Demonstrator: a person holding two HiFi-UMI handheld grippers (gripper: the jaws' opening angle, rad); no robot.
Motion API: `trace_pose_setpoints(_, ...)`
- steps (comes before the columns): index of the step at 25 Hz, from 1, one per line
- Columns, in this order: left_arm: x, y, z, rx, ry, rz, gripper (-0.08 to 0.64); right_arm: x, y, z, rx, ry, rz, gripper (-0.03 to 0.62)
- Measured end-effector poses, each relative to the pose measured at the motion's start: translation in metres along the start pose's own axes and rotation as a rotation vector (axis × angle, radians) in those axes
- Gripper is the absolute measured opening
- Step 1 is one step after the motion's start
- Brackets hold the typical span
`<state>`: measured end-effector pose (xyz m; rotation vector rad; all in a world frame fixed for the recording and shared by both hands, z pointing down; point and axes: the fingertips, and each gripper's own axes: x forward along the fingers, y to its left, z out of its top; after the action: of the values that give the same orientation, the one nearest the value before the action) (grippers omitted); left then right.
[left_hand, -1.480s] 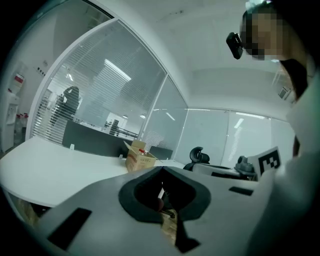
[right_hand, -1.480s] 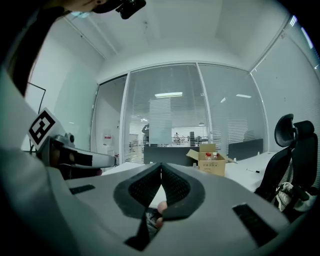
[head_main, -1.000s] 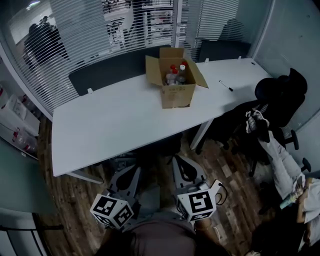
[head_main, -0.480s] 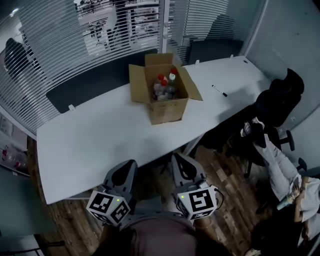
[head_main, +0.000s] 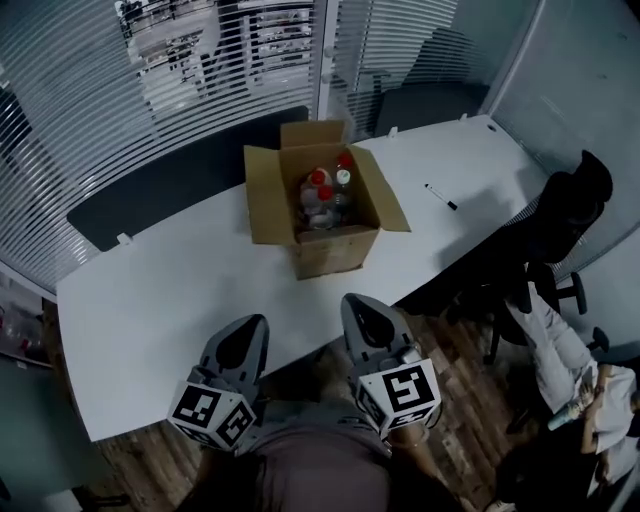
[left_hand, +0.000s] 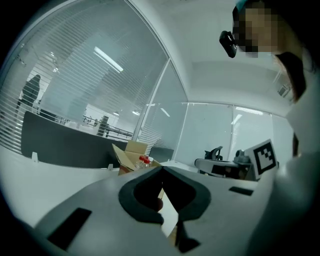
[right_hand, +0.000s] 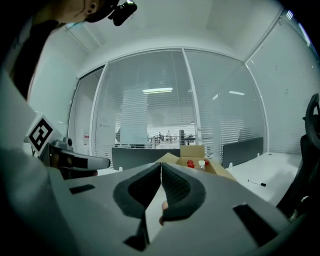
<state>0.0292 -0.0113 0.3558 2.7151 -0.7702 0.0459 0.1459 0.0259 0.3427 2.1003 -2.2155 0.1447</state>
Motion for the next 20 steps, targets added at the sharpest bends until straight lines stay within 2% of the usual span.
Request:
trace_pose_setpoints(5, 0.020, 0.018, 0.009, -0.005, 0.003, 0.034, 0.009, 0.033, -0.028, 0.004, -0.033, 0.003, 0.004, 0.025)
trace_pose_setpoints(15, 0.068, 0.054, 0.028, -0.034, -0.026, 0.134, 0.008, 0.108, -0.066, 0.015, -0.074, 0.041, 0.087, 0.028)
trace_pose_setpoints(20, 0.088, 0.070, 0.035, -0.040, -0.030, 0.178, 0.009, 0.143, -0.084, 0.016, -0.114, 0.079, 0.138, 0.110)
